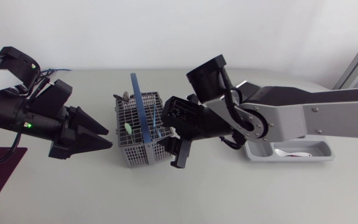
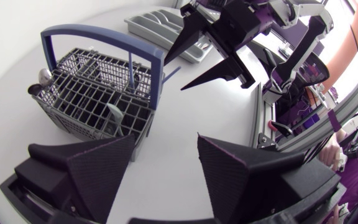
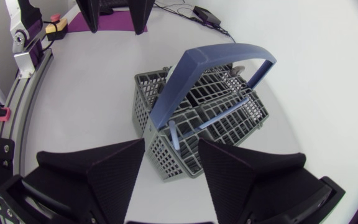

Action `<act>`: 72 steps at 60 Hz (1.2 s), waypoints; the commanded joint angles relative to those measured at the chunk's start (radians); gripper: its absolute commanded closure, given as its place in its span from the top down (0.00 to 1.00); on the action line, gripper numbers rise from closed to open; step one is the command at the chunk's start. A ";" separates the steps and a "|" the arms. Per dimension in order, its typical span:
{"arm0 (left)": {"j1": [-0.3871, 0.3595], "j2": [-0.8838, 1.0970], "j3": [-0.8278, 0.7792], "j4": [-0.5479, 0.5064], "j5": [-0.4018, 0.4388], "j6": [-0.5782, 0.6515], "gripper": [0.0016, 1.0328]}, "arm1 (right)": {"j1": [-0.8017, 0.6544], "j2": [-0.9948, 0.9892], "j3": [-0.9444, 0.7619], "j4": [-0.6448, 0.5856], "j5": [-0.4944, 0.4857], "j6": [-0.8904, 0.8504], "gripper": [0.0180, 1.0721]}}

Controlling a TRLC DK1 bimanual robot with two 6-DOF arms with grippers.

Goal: Unload the cutlery basket into the drawer organizer.

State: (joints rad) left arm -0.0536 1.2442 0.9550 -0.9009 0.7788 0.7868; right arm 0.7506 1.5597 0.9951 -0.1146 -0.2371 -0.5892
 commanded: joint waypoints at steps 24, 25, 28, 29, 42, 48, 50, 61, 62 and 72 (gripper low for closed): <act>0.005 -0.026 -0.036 0.034 -0.001 0.046 0.90 | 0.030 0.063 0.056 0.000 0.022 -0.040 0.13; 0.005 -0.028 -0.038 0.034 -0.001 0.046 0.91 | 0.032 0.063 0.057 -0.005 0.025 -0.040 0.11; 0.005 -0.031 -0.039 0.036 -0.001 0.046 0.92 | 0.036 0.063 0.063 -0.020 0.030 -0.040 0.07; 0.005 -0.035 -0.041 0.037 -0.001 0.046 0.92 | 0.038 0.062 0.065 -0.025 0.030 -0.040 0.06; 0.003 -0.054 -0.062 0.063 -0.001 0.034 0.95 | 0.047 0.016 0.076 -0.054 0.059 -0.037 0.06; 0.003 -0.063 -0.076 0.082 -0.001 0.029 0.95 | 0.053 -0.026 0.089 -0.088 0.064 -0.032 0.06; 0.003 -0.066 -0.078 0.083 -0.001 0.029 0.95 | 0.055 -0.043 0.097 -0.102 0.065 -0.029 0.05; 0.000 -0.083 -0.094 0.102 -0.001 0.015 0.95 | 0.059 -0.110 0.154 -0.192 0.064 -0.009 0.06; -0.002 -0.086 -0.096 0.105 -0.001 0.014 0.95 | 0.061 -0.116 0.162 -0.201 0.064 -0.008 0.06; -0.003 -0.103 -0.105 0.114 -0.003 0.005 0.95 | 0.061 -0.171 0.231 -0.301 0.051 0.015 0.06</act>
State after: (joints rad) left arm -0.0536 1.1584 0.8757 -0.7933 0.7784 0.8047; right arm 0.8043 1.4220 1.1770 -0.3862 -0.1829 -0.5999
